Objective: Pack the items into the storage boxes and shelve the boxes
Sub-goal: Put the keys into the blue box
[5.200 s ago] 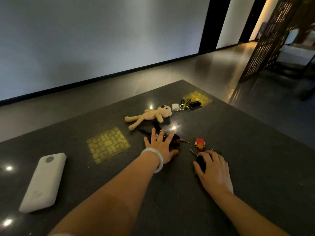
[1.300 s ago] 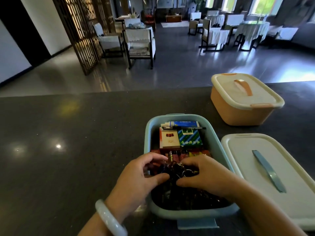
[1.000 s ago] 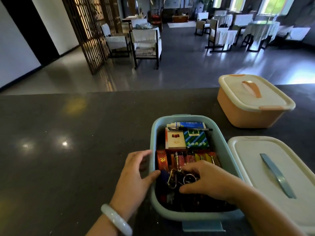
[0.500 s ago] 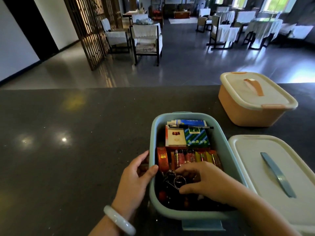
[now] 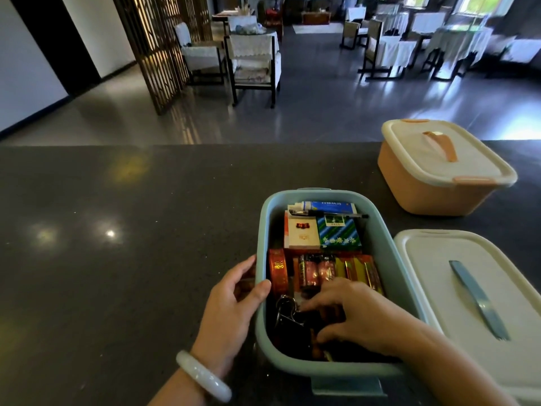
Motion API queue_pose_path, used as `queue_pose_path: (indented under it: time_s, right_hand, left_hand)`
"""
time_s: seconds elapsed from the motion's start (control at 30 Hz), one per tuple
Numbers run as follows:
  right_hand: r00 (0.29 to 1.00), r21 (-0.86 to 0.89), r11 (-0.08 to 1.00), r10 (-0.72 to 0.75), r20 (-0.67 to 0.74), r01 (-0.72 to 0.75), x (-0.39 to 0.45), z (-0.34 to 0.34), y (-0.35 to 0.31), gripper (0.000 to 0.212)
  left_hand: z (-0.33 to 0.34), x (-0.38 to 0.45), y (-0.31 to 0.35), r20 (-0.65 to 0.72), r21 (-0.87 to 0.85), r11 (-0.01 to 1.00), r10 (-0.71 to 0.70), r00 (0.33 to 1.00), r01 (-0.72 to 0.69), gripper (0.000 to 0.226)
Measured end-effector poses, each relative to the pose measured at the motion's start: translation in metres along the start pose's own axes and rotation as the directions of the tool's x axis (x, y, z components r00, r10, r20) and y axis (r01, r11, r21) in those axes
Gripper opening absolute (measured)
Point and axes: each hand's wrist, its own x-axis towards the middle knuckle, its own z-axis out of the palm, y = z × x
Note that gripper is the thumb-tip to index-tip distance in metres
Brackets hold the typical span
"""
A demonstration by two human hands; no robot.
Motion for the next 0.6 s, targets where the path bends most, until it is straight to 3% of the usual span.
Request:
queue_pose_path:
  time_s: [0.13, 0.4, 0.6]
  right_hand:
    - [1.000, -0.036, 0.999, -0.011, -0.012, 0.010, 0.001, 0.002, -0.001, 0.048]
    - [0.991, 0.089, 0.996, 0.027, -0.133, -0.016, -0.003, -0.002, -0.004, 0.039]
    - [0.981, 0.082, 0.997, 0.030, -0.192, -0.014, 0.008, -0.017, -0.019, 0.026]
  left_hand:
    - [0.001, -0.001, 0.002, 0.016, 0.000, 1.000, 0.006, 1.000, -0.006, 0.055]
    - [-0.001, -0.001, 0.001, 0.015, 0.024, 0.999, 0.021, 1.000, -0.022, 0.062]
    - [-0.007, 0.005, 0.005, 0.034, 0.213, 0.977, 0.027, 0.999, -0.034, 0.062]
